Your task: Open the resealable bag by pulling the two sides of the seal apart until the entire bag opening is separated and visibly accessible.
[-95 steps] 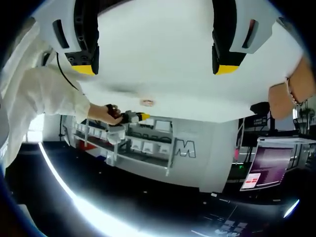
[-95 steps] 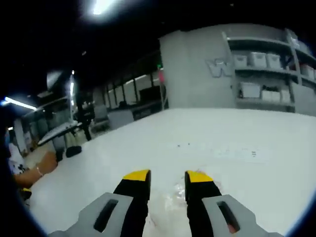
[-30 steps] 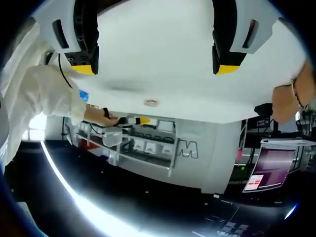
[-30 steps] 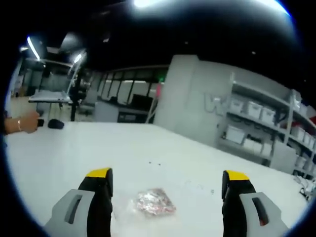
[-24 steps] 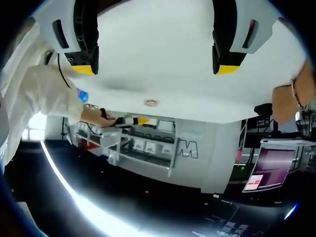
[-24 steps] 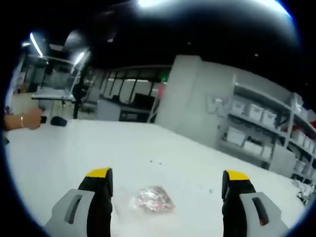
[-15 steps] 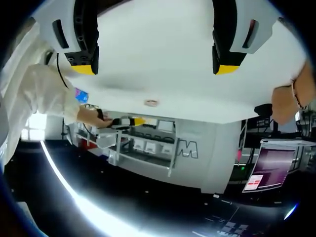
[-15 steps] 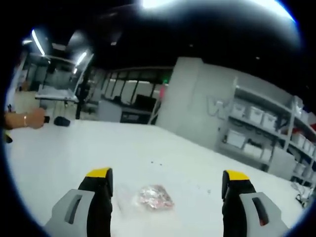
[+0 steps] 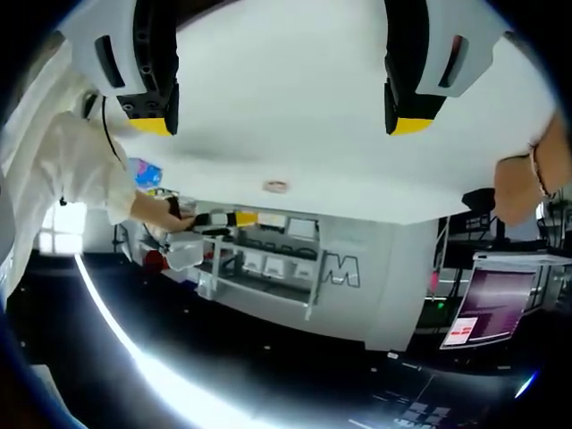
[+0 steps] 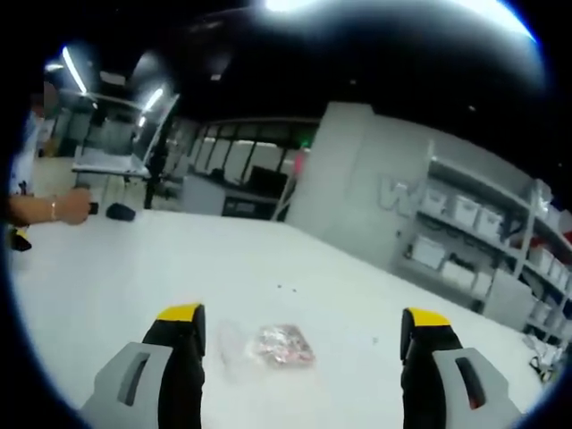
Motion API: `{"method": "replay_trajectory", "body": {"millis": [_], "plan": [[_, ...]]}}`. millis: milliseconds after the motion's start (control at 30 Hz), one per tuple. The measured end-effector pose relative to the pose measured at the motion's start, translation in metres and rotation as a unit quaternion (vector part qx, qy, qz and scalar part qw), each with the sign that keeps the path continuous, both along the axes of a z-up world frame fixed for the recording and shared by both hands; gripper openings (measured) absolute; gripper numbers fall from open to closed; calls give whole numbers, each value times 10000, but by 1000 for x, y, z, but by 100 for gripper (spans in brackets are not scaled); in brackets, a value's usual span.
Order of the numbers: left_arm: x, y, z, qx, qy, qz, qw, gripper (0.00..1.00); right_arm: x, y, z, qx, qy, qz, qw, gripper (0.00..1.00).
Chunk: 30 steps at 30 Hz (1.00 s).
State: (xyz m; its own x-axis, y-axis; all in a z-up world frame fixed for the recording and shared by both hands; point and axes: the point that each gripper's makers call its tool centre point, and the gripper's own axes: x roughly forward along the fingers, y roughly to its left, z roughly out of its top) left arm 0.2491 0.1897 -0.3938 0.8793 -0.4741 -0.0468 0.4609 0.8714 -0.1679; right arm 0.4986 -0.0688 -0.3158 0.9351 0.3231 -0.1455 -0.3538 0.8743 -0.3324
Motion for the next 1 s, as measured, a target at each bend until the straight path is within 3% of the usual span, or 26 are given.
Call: {"method": "replay_trajectory", "body": {"millis": [300, 1000], "plan": [[-1, -2, 2, -39, -3, -47, 10000, 94, -17, 5, 10, 23, -103, 133, 9999, 91], [-1, -9, -1, -19, 45, -151, 9999, 94, -52, -8, -6, 60, 82, 146, 9998, 86]]}}
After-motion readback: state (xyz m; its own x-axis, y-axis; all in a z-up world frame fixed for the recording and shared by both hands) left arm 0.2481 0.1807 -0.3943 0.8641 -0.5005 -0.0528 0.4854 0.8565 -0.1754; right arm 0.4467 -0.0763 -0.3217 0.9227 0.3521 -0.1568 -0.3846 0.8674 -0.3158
